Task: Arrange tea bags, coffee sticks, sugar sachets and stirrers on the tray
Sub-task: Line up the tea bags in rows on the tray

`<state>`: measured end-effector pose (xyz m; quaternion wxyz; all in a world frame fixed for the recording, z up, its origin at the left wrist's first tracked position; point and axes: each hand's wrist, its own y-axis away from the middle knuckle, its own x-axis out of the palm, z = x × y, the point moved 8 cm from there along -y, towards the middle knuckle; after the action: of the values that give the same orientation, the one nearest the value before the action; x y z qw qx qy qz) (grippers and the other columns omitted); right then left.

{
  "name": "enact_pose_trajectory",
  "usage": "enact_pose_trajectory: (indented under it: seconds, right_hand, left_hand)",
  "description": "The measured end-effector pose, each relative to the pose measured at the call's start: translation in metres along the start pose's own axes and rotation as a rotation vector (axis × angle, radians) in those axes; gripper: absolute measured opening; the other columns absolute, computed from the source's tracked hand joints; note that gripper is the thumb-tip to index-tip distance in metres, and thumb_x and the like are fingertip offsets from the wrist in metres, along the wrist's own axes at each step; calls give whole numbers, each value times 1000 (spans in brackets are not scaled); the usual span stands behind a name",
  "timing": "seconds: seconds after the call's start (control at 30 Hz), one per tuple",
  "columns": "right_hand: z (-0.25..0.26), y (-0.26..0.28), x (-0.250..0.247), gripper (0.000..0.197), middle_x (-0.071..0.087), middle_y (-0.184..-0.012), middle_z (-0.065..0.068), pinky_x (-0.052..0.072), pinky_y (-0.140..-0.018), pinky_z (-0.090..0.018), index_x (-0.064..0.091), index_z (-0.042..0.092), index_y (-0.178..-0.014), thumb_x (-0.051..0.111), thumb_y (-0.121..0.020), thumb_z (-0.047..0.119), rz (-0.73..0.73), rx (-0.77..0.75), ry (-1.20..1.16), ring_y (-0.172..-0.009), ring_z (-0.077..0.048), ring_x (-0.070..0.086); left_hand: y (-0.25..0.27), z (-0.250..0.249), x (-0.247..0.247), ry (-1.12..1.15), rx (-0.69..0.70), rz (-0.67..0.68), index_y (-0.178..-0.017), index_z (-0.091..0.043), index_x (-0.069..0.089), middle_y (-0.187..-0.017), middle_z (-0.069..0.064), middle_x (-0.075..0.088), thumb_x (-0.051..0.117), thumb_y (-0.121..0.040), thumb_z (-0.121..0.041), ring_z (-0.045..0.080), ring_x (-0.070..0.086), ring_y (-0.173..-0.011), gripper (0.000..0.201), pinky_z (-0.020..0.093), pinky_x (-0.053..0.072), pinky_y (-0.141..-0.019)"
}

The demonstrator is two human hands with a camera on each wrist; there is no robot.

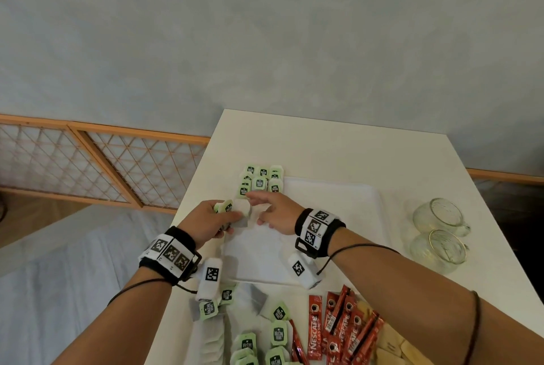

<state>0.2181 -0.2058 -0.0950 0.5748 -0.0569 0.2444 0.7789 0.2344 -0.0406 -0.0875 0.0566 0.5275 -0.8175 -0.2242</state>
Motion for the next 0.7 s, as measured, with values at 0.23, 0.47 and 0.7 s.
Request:
enact_pose_trajectory:
  seconds: [0.23,0.47,0.7]
  right_hand:
    - [2,14,2,32,70,-94,7,48,-62,-25,70,35,-102,54,-98,8,45,-62,122,-74,-12,66]
    - [-4,22,-13,16,65,-76,-2,50,-68,-34,70,14,-85,64,-98,21,-56,-37,105,-73,-17,63]
    - [0,23,-18,12,72,-82,-7,50,-64,-28,68,15,-102,73,-91,16,-113,-32,-14,-61,-8,61]
  left_hand:
    - [1,-9,4,-200,41,80,-95,-6,75,-67,11,65,74,-89,-15,19,55,-59,11,25,40,-49]
    - [4,-14,7,-79,41,22,-98,2,70,-77,16,67,74,-89,-9,16,62,-57,15,23,50,-51]
    - [8,-14,26,-61,49,110,-103,-10,71,-85,14,73,70,-90,-6,18,70,-71,14,25,55,-57]
